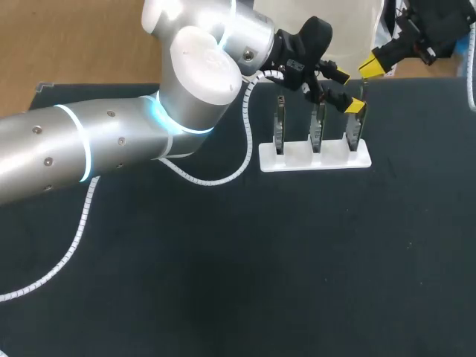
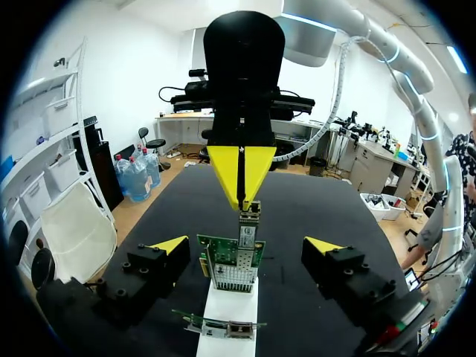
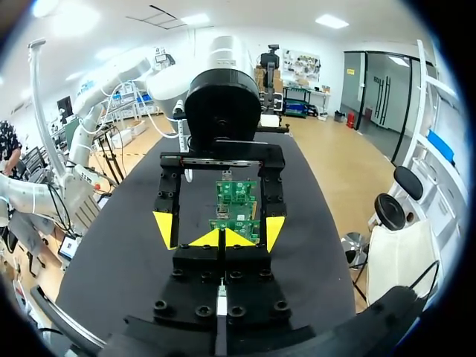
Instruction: Pick up the optical module with the left hand, and insert it into the network port with the right hand.
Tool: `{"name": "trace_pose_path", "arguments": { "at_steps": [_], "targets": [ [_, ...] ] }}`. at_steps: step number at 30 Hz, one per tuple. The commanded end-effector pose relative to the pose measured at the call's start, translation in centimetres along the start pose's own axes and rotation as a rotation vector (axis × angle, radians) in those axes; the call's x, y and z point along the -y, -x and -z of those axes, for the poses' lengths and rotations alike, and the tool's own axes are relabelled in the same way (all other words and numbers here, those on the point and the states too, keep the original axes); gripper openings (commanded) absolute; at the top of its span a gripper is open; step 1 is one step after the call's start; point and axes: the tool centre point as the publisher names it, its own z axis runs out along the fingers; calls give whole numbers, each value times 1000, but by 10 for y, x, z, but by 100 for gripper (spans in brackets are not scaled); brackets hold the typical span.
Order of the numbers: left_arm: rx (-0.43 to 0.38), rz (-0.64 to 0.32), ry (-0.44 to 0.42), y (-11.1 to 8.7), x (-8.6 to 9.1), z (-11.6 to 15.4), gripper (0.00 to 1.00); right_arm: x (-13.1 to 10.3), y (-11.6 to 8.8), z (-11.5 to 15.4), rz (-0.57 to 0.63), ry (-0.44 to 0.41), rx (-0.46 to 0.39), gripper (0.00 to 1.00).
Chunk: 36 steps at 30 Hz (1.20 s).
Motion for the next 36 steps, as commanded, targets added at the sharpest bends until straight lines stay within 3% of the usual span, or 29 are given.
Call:
{"name": "trace_pose_path", "arguments": {
  "at_steps": [1,36],
  "targets": [
    [-4,1,0,1,0,0,100,2,-3,0,-9,4,0,0],
    [-4,1,0,1,0,0,100,-2,-28,-15,-96,43,-11,0]
  ]
}}
